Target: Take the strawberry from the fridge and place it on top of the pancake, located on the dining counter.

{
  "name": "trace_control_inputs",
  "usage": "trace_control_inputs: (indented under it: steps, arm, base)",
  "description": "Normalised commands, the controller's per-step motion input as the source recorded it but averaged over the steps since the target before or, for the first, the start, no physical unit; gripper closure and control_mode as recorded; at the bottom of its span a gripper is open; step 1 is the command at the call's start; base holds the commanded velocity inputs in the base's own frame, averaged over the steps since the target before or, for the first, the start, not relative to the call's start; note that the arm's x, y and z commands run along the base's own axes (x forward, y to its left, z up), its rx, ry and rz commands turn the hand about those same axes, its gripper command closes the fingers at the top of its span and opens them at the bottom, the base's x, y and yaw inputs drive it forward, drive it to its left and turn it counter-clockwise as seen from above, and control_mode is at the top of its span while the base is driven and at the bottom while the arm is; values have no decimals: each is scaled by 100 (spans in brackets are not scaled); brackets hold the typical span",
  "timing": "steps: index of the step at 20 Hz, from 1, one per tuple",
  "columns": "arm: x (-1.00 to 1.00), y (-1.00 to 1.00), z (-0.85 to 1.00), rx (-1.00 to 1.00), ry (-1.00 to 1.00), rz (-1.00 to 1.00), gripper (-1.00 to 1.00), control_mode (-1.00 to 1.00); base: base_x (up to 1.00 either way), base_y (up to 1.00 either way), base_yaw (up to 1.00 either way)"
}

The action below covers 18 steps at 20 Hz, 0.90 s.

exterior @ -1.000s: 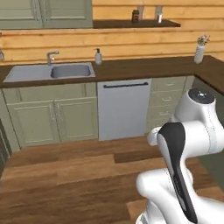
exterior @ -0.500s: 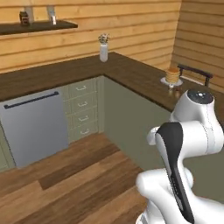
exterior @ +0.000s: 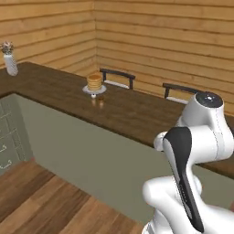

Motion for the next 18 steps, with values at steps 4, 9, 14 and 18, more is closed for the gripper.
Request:
trace_control_inputs:
  steps: [4, 9, 14, 18]
  arm:
    - [0, 0, 0, 0, 0, 0, 100, 100]
    - [0, 0, 0, 0, 0, 0, 100, 100]
    - [0, 0, 0, 0, 0, 0, 100, 100]
    - [0, 0, 0, 0, 0, 0, 100, 100]
  base:
    - [-18, -74, -68]
    - [-18, -63, -71]
    - [-7, -69, -72]
    - [15, -72, -60]
